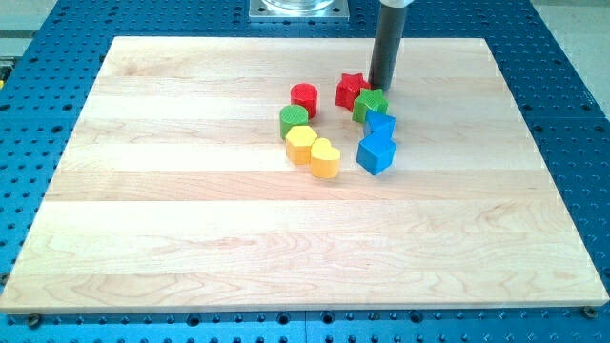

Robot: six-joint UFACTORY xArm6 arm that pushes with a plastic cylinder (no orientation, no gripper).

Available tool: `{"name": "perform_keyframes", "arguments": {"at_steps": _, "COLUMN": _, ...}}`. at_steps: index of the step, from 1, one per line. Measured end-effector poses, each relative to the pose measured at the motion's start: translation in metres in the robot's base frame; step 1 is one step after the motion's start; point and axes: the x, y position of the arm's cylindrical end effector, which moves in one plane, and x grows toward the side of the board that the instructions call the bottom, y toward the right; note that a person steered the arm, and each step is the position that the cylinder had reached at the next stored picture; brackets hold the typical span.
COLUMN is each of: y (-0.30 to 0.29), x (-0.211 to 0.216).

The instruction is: Push the red star to the right side of the red circle

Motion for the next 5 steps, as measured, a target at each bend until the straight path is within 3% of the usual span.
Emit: {"name": "perform_keyframes", "arguments": {"at_steps": 5, "y": -0.025, "x": 0.0}}
